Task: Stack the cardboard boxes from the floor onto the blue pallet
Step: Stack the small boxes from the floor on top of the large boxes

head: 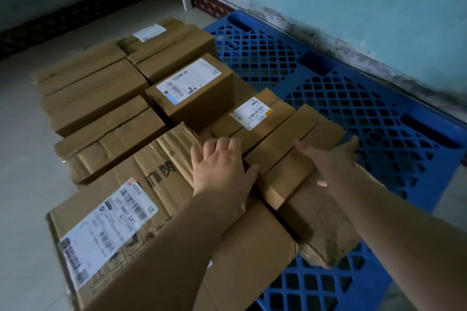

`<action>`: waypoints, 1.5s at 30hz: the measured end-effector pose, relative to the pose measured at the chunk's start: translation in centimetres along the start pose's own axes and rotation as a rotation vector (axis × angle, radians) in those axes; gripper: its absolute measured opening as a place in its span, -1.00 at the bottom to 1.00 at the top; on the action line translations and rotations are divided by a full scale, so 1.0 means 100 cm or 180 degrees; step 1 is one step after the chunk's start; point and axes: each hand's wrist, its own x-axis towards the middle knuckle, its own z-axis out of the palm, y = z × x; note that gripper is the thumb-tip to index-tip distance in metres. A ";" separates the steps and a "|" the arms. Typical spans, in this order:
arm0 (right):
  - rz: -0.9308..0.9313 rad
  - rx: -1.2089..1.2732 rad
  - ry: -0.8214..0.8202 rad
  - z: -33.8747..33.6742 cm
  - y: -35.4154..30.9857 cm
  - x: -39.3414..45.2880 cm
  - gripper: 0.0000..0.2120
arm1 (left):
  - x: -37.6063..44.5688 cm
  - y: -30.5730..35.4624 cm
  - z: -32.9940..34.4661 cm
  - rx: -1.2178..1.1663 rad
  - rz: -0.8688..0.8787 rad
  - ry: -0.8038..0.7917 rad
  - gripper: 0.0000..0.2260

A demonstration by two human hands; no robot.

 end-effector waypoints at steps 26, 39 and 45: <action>-0.2304 -0.0684 -0.0688 0.106 -0.084 -0.048 -0.04 | -0.025 -0.177 -0.063 -0.1550 -0.2331 0.2114 -0.58; -0.1622 -0.1517 -0.0661 0.184 -0.155 -0.005 -0.04 | -0.022 -0.228 -0.047 -0.3817 -0.3113 0.0472 -0.60; -0.1869 -0.2007 -0.0010 0.177 -0.152 -0.002 -0.03 | -0.006 -0.212 -0.037 -0.3182 -0.2814 0.0885 -0.61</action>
